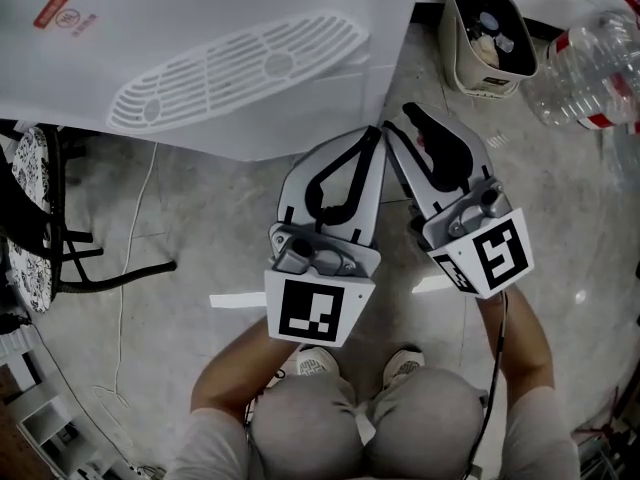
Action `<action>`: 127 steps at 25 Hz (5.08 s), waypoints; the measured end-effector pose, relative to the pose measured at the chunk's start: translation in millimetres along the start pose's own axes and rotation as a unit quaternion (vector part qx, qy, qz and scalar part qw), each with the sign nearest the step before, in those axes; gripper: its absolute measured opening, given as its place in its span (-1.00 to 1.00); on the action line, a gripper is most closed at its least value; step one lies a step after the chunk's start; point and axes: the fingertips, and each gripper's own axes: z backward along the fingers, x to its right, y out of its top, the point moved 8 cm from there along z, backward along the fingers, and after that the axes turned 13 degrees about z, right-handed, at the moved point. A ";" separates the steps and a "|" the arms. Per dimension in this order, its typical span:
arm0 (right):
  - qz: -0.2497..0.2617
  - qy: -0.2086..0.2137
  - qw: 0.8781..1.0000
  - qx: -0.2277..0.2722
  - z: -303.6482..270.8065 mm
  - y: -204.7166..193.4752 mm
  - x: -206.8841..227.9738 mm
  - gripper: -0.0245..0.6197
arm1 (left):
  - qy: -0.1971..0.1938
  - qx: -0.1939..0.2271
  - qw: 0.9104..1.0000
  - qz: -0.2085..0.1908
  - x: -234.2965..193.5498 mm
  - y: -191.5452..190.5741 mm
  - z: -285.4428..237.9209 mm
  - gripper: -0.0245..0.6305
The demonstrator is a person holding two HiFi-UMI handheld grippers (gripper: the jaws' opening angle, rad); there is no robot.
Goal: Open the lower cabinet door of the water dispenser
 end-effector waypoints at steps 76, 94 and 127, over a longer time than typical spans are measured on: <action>0.011 0.011 1.000 -0.019 65.9 -10.6 -160.6 -0.60 | 0.102 -0.024 0.994 -0.013 10.7 -12.5 185.9 -0.92; -0.001 0.238 0.969 0.059 24.3 18.9 -308.7 -0.79 | 0.240 -0.020 0.970 -0.022 -25.2 19.5 310.2 -0.92; 0.020 0.293 0.956 0.030 17.8 -32.5 -333.4 -0.88 | 0.297 -0.025 0.954 -0.026 -67.7 2.7 352.0 -0.92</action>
